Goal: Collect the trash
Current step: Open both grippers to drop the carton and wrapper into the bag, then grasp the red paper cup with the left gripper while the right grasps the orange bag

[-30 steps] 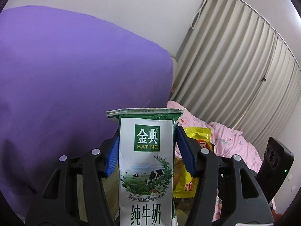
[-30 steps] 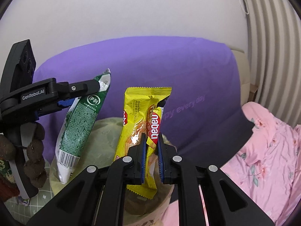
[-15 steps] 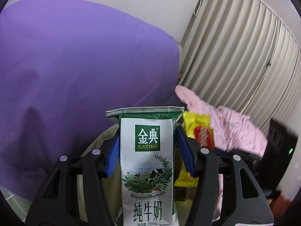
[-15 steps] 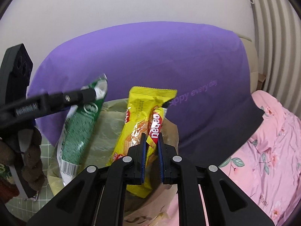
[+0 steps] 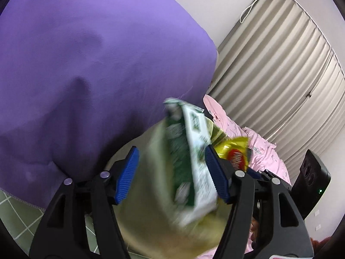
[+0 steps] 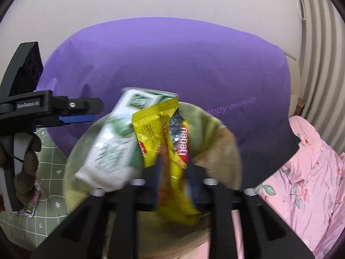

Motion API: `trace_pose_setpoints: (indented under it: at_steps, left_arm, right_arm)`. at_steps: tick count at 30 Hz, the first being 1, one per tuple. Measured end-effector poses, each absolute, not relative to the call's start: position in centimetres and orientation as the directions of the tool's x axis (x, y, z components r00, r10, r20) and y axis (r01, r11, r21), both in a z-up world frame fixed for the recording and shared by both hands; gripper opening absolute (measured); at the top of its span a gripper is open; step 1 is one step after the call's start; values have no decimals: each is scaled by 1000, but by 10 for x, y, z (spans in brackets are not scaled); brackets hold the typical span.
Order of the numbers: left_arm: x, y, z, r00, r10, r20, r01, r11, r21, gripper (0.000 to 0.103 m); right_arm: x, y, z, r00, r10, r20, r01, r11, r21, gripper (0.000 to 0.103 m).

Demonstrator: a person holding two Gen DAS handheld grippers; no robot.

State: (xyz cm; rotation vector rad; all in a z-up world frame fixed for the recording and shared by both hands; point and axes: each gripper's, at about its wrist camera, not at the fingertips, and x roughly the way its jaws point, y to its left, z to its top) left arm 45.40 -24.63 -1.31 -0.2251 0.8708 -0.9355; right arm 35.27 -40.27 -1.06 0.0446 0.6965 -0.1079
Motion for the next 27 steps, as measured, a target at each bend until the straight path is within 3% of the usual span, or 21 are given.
trace_pose_setpoints:
  at_steps: [15, 21, 23, 27]
  left_arm:
    - [446, -225, 13, 366, -781, -506, 616, 611, -497, 62]
    - [422, -173, 25, 516, -716, -470, 565, 697, -441, 62]
    - [413, -147, 23, 559, -682, -471, 533, 731, -426, 62]
    - [397, -97, 21, 632, -604, -485, 443, 795, -413, 62]
  right_arm:
    - [344, -429, 2, 785, -91, -613, 177, 981, 80, 49]
    - [352, -419, 24, 804, -77, -589, 133, 990, 52, 49]
    - [352, -411, 33, 817, -64, -572, 117, 991, 57, 56]
    - [352, -383, 42, 834, -11, -551, 70, 994, 86, 57]
